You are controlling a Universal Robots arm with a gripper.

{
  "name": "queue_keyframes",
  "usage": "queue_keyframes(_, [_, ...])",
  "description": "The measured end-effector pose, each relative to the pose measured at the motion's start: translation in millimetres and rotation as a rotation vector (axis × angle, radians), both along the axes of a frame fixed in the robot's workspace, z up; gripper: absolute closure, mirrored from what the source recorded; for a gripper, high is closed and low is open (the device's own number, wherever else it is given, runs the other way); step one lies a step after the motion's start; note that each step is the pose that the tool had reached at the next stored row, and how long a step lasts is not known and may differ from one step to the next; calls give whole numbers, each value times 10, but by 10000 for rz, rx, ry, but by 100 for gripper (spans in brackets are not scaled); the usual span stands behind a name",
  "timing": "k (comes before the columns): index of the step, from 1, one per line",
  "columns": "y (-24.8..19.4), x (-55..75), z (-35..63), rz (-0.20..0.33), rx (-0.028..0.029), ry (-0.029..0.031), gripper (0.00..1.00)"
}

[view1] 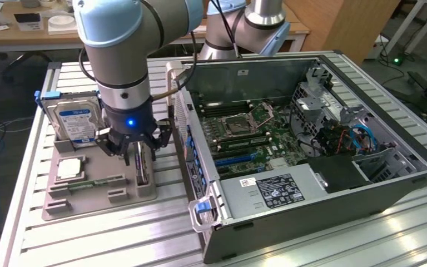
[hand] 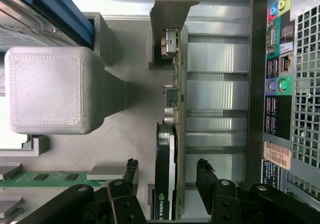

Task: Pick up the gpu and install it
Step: 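Pick up the gpu and move the gpu toward the slot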

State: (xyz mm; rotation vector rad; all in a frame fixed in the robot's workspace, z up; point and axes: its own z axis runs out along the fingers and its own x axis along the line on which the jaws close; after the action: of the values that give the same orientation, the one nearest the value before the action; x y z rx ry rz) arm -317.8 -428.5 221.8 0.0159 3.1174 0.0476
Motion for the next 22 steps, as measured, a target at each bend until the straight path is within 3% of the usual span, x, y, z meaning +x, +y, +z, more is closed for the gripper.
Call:
queue_keyframes(3, [8, -1, -10, -4, -1, 0, 41])
queue_keyframes(12, [132, 0, -33, -15, -1, -2, 41])
queue_keyframes(15, [132, 0, -53, -14, -44, 0, 41])
queue_keyframes(19, [132, -8, -97, -47, -151, -2, 41])
queue_keyframes(22, [132, -8, -106, -57, -166, 1, 41])
